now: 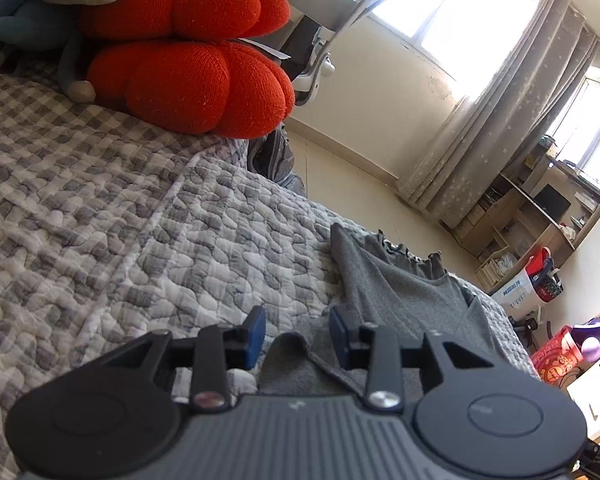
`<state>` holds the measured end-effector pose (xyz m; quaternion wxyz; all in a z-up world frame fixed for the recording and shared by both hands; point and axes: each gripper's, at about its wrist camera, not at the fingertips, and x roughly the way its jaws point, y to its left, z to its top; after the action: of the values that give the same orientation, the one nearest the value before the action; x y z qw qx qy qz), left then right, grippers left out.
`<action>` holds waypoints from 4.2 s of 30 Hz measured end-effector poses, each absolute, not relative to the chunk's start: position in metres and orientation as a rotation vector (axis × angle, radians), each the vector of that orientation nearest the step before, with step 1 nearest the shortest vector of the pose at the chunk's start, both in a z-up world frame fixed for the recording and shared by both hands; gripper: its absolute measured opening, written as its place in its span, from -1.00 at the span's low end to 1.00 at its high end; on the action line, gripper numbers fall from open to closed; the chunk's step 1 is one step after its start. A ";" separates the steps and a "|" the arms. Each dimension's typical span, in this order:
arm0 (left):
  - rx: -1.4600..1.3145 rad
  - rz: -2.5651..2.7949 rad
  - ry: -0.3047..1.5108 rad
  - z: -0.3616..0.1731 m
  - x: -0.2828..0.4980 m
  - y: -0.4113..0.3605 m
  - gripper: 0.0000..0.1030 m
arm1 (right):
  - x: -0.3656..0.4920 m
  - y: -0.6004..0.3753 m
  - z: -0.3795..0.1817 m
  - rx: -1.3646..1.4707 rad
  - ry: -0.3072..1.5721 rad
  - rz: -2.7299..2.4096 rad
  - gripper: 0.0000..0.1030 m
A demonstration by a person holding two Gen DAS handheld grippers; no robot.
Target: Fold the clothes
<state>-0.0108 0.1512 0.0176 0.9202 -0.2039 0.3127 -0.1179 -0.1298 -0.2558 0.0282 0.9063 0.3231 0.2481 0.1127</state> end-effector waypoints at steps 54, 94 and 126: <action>-0.078 -0.289 0.665 -0.001 0.022 0.101 -0.79 | -0.120 -0.252 0.024 0.346 0.625 0.217 -0.22; -0.088 -0.263 0.611 0.018 -0.014 0.098 -0.98 | -0.085 -0.169 0.029 -0.083 0.633 0.292 -0.35; -0.037 -0.256 0.659 -0.002 -0.160 0.126 -0.83 | -0.186 -0.215 -0.003 -0.002 0.571 0.268 -0.05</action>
<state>-0.1602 0.1263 -0.0019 0.9380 -0.0181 0.3225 -0.1254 -0.1857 -0.2152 -0.0026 0.9507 -0.0011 0.2808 0.1317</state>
